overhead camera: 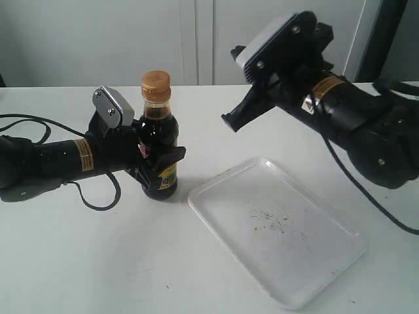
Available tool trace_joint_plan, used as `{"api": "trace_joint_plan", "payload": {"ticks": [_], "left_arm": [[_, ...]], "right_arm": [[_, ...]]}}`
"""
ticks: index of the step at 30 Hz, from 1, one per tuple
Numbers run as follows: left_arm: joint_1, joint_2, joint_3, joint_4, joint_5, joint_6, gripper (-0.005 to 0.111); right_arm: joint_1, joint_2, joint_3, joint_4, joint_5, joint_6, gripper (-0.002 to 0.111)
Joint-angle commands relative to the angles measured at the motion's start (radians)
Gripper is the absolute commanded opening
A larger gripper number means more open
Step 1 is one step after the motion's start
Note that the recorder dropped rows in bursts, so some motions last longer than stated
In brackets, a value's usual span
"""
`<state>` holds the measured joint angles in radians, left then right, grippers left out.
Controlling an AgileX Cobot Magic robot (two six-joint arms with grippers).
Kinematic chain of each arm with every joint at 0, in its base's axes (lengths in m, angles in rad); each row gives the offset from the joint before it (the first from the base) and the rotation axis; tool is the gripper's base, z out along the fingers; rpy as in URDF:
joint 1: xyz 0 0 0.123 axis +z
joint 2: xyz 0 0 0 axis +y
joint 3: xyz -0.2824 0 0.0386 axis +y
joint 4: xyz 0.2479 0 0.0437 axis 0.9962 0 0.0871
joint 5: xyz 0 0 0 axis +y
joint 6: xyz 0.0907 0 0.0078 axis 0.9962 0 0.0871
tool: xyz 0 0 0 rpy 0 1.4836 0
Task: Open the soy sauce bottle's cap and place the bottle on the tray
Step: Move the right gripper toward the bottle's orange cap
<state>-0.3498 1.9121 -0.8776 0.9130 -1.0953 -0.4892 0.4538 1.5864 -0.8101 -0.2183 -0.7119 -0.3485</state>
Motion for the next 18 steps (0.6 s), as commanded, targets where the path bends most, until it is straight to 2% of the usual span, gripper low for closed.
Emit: {"api": "trace_joint_plan", "payload": {"ticks": [1, 5, 18], "left_arm": [[0.000, -0.014, -0.002, -0.016, -0.072, -0.007, 0.000], [0.000, -0.014, -0.002, -0.016, -0.085, -0.007, 0.000], [0.000, -0.014, -0.002, -0.016, -0.085, -0.007, 0.000]], "right_arm": [[0.004, 0.081, -0.053, -0.076, -0.022, -0.029, 0.000], [0.004, 0.148, -0.101, -0.173, -0.030, -0.029, 0.000], [0.008, 0.279, -0.229, -0.225, -0.038, -0.006, 0.000]]}}
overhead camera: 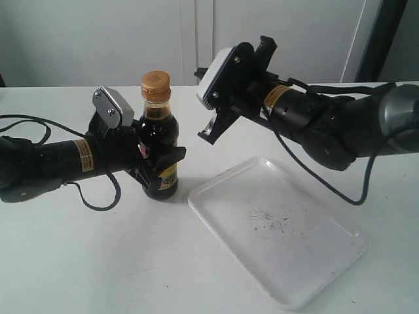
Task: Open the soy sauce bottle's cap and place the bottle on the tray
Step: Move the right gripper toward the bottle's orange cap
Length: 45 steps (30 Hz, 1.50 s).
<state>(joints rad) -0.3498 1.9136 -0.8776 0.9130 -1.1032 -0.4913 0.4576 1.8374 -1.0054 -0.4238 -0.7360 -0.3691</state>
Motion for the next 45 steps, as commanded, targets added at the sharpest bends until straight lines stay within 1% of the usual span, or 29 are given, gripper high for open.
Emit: {"api": "trace_joint_plan", "payload": {"ticks": [1, 5, 7, 10, 15, 23, 37, 39, 45], "left_arm": [[0.000, -0.016, -0.002, -0.016, -0.077, -0.005, 0.000], [0.000, -0.016, -0.002, -0.016, -0.078, -0.007, 0.000], [0.000, -0.016, -0.002, -0.016, -0.078, -0.007, 0.000], [0.000, -0.016, -0.002, -0.016, -0.078, -0.007, 0.000], [0.000, -0.016, -0.002, -0.016, -0.078, -0.007, 0.000], [0.000, -0.016, -0.002, -0.016, -0.078, -0.007, 0.000], [0.000, -0.016, -0.002, -0.016, -0.080, -0.007, 0.000], [0.000, -0.016, -0.002, -0.016, -0.080, -0.007, 0.000], [0.000, -0.016, -0.002, -0.016, -0.082, -0.007, 0.000]], "right_arm": [[0.010, 0.036, -0.042, -0.022, -0.014, 0.015, 0.000], [0.045, 0.059, -0.081, -0.023, -0.008, 0.004, 0.000], [0.058, 0.079, -0.113, -0.023, 0.028, 0.004, 0.000], [0.062, 0.091, -0.135, -0.023, 0.043, 0.004, 0.000], [0.089, 0.089, -0.136, -0.023, 0.035, 0.002, 0.000], [0.091, 0.038, -0.136, -0.025, 0.045, 0.011, 0.000], [0.093, 0.020, -0.134, -0.031, 0.142, 0.029, 0.000], [0.100, 0.020, -0.134, -0.057, 0.171, 0.029, 0.000], [0.132, 0.017, -0.134, -0.061, 0.175, -0.002, 0.000]]}}
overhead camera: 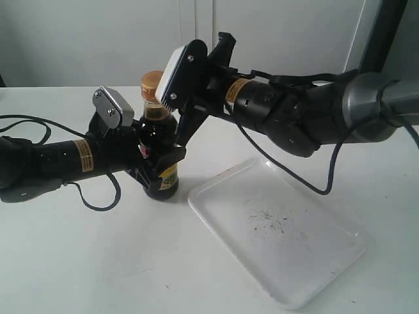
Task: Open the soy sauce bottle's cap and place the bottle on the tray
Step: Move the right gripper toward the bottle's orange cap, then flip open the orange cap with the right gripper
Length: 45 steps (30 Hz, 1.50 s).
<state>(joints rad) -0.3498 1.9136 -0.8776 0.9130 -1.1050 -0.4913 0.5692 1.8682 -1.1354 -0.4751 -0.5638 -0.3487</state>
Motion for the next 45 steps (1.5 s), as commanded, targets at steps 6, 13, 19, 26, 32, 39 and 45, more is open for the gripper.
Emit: {"api": "trace_joint_plan", "payload": {"ticks": [6, 13, 19, 26, 32, 39, 45], "left_arm": [[0.000, -0.016, -0.002, -0.016, -0.080, -0.007, 0.000], [0.000, -0.016, -0.002, -0.016, -0.080, -0.007, 0.000], [0.000, -0.016, -0.002, -0.016, -0.080, -0.007, 0.000], [0.000, -0.016, -0.002, -0.018, -0.080, -0.007, 0.000], [0.000, -0.016, -0.002, -0.018, -0.078, -0.007, 0.000], [0.000, -0.016, -0.002, -0.018, -0.078, -0.007, 0.000], [0.000, -0.016, -0.002, -0.018, -0.078, -0.007, 0.000]], "right_arm": [[0.028, -0.034, -0.004, -0.011, 0.023, -0.043, 0.000], [0.028, -0.085, -0.004, -0.011, 0.040, -0.021, 0.000], [0.088, -0.150, 0.014, -0.053, 0.046, 0.049, 0.000], [0.166, -0.253, 0.039, -0.053, 0.079, 0.064, 0.000], [0.139, -0.270, 0.039, 0.153, 0.198, 0.067, 0.000], [0.085, -0.280, 0.032, 0.302, 0.309, 0.125, 0.000], [0.029, -0.290, -0.030, 0.310, 0.600, 0.194, 0.000]]}}
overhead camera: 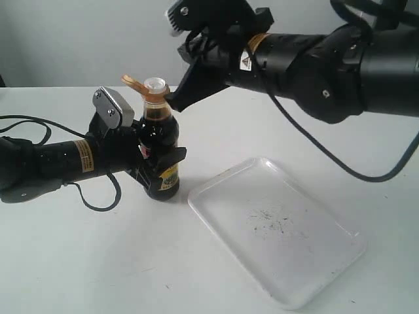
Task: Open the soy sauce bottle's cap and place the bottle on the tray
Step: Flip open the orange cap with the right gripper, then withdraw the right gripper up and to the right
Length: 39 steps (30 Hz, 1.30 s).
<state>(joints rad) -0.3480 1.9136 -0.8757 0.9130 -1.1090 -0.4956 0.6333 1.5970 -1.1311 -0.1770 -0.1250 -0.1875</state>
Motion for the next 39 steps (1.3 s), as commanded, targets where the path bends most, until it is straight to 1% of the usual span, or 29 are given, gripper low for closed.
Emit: {"api": "trace_joint_plan", "payload": {"ticks": [1, 12, 16, 19, 25, 31, 34, 39], "left_arm": [[-0.002, -0.016, -0.004, -0.018, -0.074, -0.002, 0.000], [-0.002, -0.016, -0.004, -0.018, -0.072, -0.002, 0.000], [-0.002, -0.016, -0.004, -0.018, -0.072, -0.002, 0.000], [-0.002, -0.016, -0.004, -0.018, -0.072, -0.002, 0.000], [-0.002, -0.016, -0.004, -0.018, -0.074, -0.004, 0.000], [-0.002, -0.016, -0.004, -0.018, -0.079, -0.006, 0.000], [-0.002, -0.016, -0.004, -0.018, -0.079, -0.006, 0.000], [-0.002, -0.018, -0.004, -0.018, -0.086, -0.008, 0.000]], "right_arm": [[-0.040, -0.023, -0.043, 0.012, 0.192, 0.032, 0.000], [-0.136, -0.042, -0.146, 0.008, 0.727, 0.013, 0.000], [-0.213, -0.042, -0.163, 0.010, 0.874, 0.008, 0.000], [-0.286, -0.043, -0.165, 0.032, 0.948, 0.008, 0.000], [-0.441, -0.063, -0.161, 0.124, 0.991, 0.008, 0.000], [-0.568, -0.087, -0.134, 0.202, 1.006, -0.016, 0.000], [-0.604, -0.111, -0.105, 0.247, 0.988, -0.047, 0.000], [-0.616, -0.184, -0.008, 0.263, 0.856, -0.063, 0.000]]}}
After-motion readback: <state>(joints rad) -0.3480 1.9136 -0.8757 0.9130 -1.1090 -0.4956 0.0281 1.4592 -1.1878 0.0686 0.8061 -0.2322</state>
